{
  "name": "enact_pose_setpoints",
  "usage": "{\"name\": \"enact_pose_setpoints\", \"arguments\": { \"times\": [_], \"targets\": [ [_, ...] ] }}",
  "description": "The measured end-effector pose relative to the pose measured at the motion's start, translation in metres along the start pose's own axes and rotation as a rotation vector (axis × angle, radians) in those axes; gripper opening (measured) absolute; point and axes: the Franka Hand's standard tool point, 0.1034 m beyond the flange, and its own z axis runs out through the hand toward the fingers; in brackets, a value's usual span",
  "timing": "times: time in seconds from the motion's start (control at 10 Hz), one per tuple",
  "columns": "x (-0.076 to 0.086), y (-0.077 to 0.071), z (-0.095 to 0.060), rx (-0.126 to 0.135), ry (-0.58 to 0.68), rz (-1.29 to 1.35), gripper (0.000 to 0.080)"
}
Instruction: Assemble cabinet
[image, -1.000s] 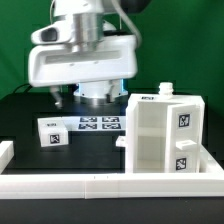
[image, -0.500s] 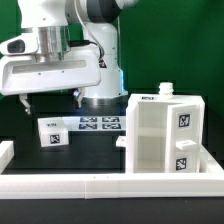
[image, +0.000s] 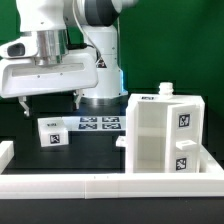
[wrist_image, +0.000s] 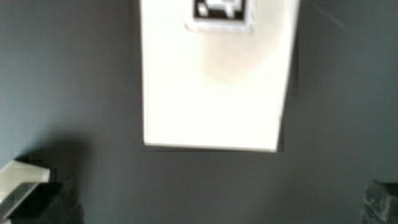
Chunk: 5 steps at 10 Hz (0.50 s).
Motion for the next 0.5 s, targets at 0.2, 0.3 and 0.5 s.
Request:
{"name": "enact_pose_setpoints", "arguments": {
  "times": [0.2,0.3,0.5],
  "targets": [
    [-0.0107,-0.0077,0.0065,0.009,-0.016,-0.026,0.0798],
    [-0.0095,-0.0069,0.0059,0.007,-0.014,-0.026,0.0798],
    [-0.0100,-0.0071,0.0064,0.008,-0.015,-0.026,0.0798]
  ]
}}
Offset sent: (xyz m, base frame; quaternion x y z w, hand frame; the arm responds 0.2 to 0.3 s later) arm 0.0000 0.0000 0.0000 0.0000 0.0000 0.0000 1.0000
